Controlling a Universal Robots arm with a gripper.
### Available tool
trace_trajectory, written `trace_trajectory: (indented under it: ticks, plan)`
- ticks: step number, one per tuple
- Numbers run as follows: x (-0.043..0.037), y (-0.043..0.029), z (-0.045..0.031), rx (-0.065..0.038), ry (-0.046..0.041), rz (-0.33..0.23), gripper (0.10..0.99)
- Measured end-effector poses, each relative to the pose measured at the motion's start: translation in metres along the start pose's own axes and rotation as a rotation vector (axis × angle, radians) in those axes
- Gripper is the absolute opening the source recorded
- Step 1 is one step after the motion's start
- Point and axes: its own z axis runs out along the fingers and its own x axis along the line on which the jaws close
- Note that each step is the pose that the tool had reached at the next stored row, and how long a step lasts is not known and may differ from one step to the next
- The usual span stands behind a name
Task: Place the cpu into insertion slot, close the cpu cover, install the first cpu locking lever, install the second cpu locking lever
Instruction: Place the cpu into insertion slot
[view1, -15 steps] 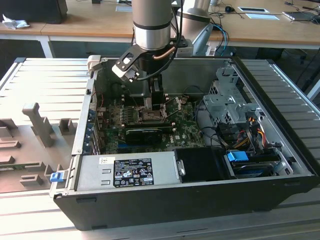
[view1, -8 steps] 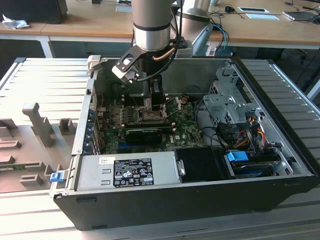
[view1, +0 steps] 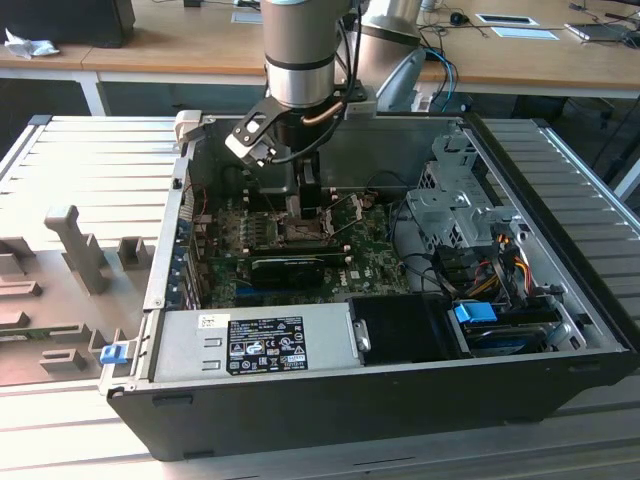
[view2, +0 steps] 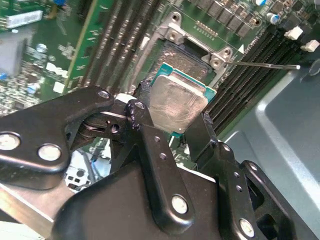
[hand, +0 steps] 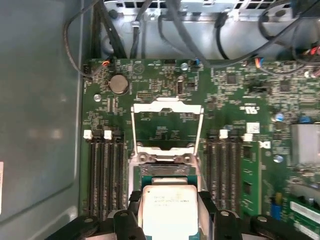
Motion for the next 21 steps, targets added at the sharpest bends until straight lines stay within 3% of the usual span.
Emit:
trace_trajectory:
  ticks: [12,14,21]
  plan:
    - [0.0014,-0.0052,0.0302,0.0,-0.0025,0.002,0.529]
    - [0.0016,-0.0056,0.0347,0.0,-0.006,0.014,0.529]
    - [0.0018,-0.0055,0.0382,-0.001,-0.0092,0.04,0.529]
